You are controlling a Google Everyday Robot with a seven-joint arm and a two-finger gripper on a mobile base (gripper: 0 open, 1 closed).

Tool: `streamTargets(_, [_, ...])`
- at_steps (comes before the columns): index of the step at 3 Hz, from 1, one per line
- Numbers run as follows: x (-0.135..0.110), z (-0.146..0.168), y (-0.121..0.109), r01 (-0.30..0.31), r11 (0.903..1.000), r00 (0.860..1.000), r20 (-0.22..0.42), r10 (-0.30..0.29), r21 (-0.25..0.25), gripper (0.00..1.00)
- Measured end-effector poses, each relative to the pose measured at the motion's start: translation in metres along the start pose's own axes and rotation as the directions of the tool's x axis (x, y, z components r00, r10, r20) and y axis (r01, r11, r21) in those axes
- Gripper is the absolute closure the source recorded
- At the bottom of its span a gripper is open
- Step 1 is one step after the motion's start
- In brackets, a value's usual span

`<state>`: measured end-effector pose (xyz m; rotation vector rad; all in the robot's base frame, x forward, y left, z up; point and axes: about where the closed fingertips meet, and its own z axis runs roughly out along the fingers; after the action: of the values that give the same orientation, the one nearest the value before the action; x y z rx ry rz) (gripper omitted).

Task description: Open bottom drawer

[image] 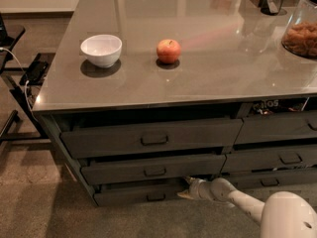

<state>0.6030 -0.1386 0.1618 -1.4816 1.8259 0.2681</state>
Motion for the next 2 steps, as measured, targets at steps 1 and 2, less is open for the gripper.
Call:
streamTargets(1, [-0.0041,-0.0047,-0.0031,0.0,1.0,1.0,0.0,0.0,0.0,0.87])
streamTargets(2, [-0.0053,-0.0081,-0.0045,0.0,1.0,1.0,0.0,0.0,0.0,1.0])
